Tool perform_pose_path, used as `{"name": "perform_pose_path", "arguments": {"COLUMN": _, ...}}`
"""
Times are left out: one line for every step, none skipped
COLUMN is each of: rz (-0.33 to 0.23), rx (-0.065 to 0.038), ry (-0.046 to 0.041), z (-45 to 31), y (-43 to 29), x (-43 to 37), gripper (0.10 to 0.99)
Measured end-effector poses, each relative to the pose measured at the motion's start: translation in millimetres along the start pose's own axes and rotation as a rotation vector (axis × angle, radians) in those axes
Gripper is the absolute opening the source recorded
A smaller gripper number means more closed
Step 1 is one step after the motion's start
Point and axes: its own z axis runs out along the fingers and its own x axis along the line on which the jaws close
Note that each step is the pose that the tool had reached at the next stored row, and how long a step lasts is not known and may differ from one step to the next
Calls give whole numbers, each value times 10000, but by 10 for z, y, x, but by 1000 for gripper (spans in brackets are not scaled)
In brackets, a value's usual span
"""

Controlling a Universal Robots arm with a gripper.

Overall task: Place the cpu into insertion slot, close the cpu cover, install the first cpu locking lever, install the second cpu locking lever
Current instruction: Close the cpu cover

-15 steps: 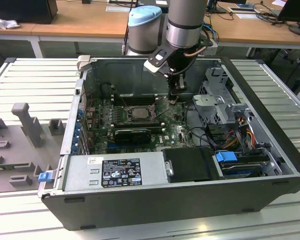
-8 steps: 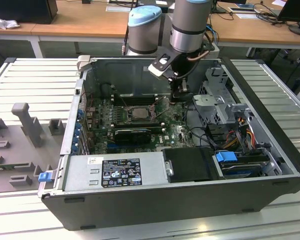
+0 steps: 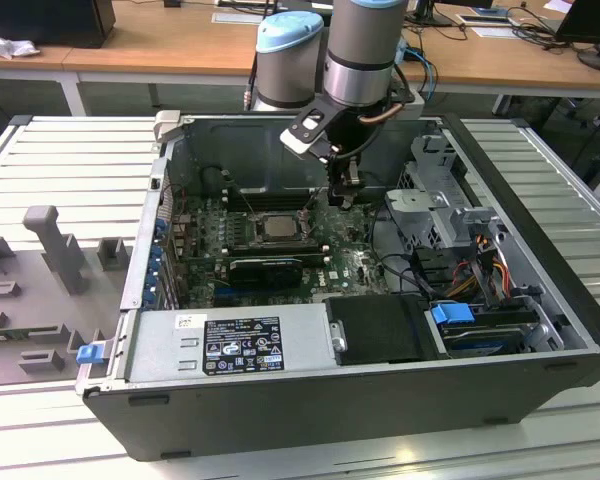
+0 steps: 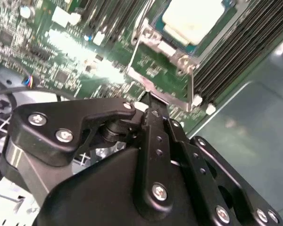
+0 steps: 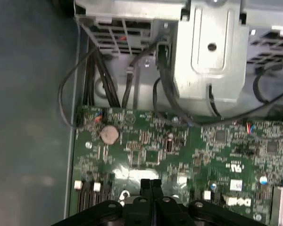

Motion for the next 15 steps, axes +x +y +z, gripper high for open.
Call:
{"name": "perform_pose_path", "arguments": {"rz": -1, "rx": -2, "ry": 0, "z": 0, "y": -69, "x": 5, "gripper": 106}}
{"name": "perform_pose_path", "arguments": {"rz": 1, "rx": -4, "ry": 0, "z": 0, "y": -126, "x": 9, "gripper": 106}}
{"name": "perform_pose_path", "arguments": {"rz": -1, "rx": -6, "ry": 0, "z": 1, "y": -155, "x": 11, "gripper": 106}}
{"name": "perform_pose_path", "arguments": {"rz": -1, "rx": -6, "ry": 1, "z": 2, "y": -178, "x": 13, "gripper": 106}}
{"name": "perform_pose_path", "arguments": {"rz": 0, "rx": -7, "ry": 0, "z": 2, "y": -202, "x": 15, "gripper": 106}}
{"name": "perform_pose_path", "arguments": {"rz": 1, "rx": -7, "ry": 0, "z": 2, "y": -225, "x": 16, "gripper": 106}}
{"name": "perform_pose_path", "arguments": {"rz": -1, "rx": -9, "ry": 0, "z": 4, "y": -269, "x": 19, "gripper": 106}}
{"name": "perform_pose_path", "arguments": {"rz": 1, "rx": -11, "ry": 1, "z": 10, "y": -307, "x": 23, "gripper": 106}}
{"name": "perform_pose_path", "arguments": {"rz": 1, "rx": -10, "ry": 0, "z": 17, "y": -324, "x": 23, "gripper": 106}}
{"name": "perform_pose_path", "arguments": {"rz": 0, "rx": -10, "ry": -1, "z": 28, "y": -334, "x": 23, "gripper": 106}}
{"name": "perform_pose_path", "arguments": {"rz": 1, "rx": -10, "ry": -1, "z": 47, "y": -341, "x": 23, "gripper": 106}}
{"name": "perform_pose_path", "arguments": {"rz": 0, "rx": -9, "ry": -1, "z": 63, "y": -345, "x": 23, "gripper": 106}}
{"name": "perform_pose_path", "arguments": {"rz": 0, "rx": -10, "ry": -1, "z": 84, "y": -348, "x": 23, "gripper": 106}}
{"name": "perform_pose_path", "arguments": {"rz": -1, "rx": -9, "ry": 0, "z": 101, "y": -354, "x": 22, "gripper": 106}}
{"name": "perform_pose_path", "arguments": {"rz": -6, "rx": -10, "ry": 0, "z": 121, "y": -364, "x": 23, "gripper": 106}}
